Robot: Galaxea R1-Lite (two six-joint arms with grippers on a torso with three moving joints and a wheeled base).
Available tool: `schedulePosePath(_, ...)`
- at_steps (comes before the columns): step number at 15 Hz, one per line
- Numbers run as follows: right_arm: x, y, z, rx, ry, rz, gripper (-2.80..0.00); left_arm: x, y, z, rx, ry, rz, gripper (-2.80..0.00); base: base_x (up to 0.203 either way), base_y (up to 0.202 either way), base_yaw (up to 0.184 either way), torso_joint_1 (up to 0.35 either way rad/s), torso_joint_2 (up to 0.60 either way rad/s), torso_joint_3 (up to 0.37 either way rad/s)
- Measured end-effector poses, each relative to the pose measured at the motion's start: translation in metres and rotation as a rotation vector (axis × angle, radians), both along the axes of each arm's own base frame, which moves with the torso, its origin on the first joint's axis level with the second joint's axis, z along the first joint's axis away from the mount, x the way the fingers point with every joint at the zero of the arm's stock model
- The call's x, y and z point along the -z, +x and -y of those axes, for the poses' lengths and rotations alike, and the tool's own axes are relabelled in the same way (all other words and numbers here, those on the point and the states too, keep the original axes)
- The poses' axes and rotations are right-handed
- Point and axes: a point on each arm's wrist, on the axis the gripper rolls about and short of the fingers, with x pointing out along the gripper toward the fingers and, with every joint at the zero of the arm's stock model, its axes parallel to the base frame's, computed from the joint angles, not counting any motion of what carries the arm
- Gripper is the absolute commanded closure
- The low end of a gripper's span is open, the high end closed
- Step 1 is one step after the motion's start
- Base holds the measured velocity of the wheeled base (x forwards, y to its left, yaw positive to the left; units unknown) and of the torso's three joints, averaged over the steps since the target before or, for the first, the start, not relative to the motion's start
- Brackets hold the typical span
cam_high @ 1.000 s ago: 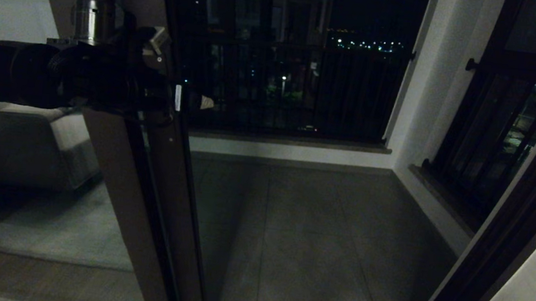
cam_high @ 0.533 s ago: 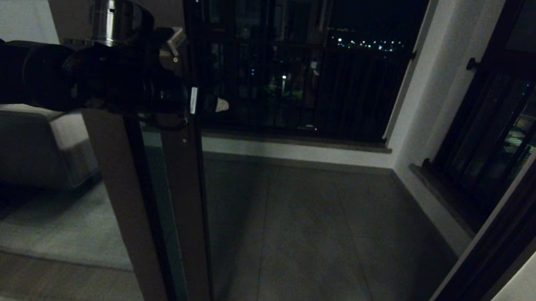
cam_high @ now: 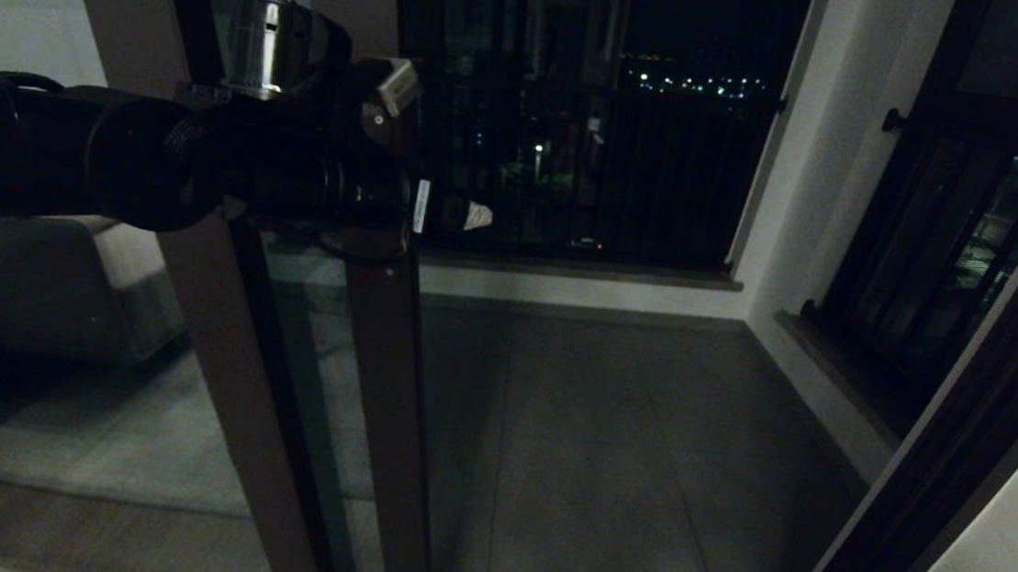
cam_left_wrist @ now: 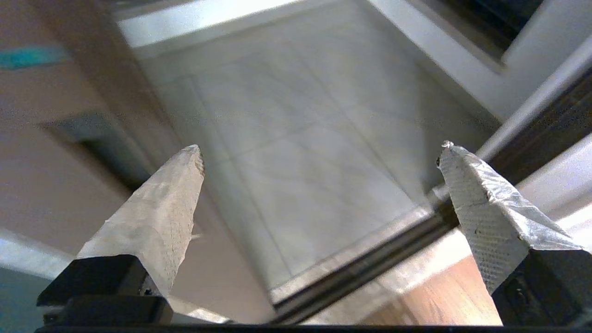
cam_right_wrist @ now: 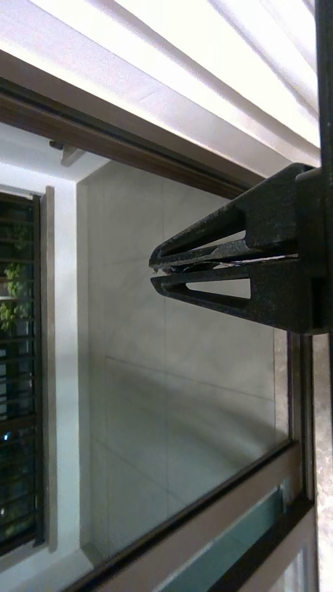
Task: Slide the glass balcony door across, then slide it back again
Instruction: Close the slid door
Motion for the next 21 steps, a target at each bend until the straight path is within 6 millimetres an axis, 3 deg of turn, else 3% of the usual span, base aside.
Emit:
schedulePosePath(4, 0.000, 0.000, 0.000, 0.000, 0.000, 0.001, 0.00, 0.002, 0.004, 0.013, -0.059, 0.006, 0.042, -2.80, 0.000, 0.000, 0.000, 0.000, 0.00, 0.000)
schedulePosePath(8, 0.000, 0.000, 0.000, 0.000, 0.000, 0.001, 0.00, -0.004, -0.019, 0.013, 0.057, -0.019, 0.021, -2.80, 0.000, 0.000, 0.000, 0.000, 0.00, 0.000)
schedulePosePath(11, 0.000, 0.000, 0.000, 0.001, 0.000, 0.000, 0.00, -0.012, -0.035, -0.011, 0.240, -0.069, -0.037, -2.80, 0.000, 0.000, 0.000, 0.000, 0.00, 0.000)
schedulePosePath(13, 0.000, 0.000, 0.000, 0.000, 0.000, 0.002, 0.00, -0.016, -0.036, -0.026, 0.252, -0.084, -0.036, -2.80, 0.000, 0.000, 0.000, 0.000, 0.00, 0.000)
schedulePosePath(17, 0.000, 0.000, 0.000, 0.000, 0.000, 0.001, 0.00, -0.014, -0.023, -0.052, 0.235, -0.098, -0.043, -2.80, 0.000, 0.000, 0.000, 0.000, 0.00, 0.000)
schedulePosePath(21, 0.000, 0.000, 0.000, 0.000, 0.000, 0.000, 0.00, -0.015, -0.007, -0.057, 0.257, -0.083, -0.030, -2.80, 0.000, 0.000, 0.000, 0.000, 0.00, 0.000)
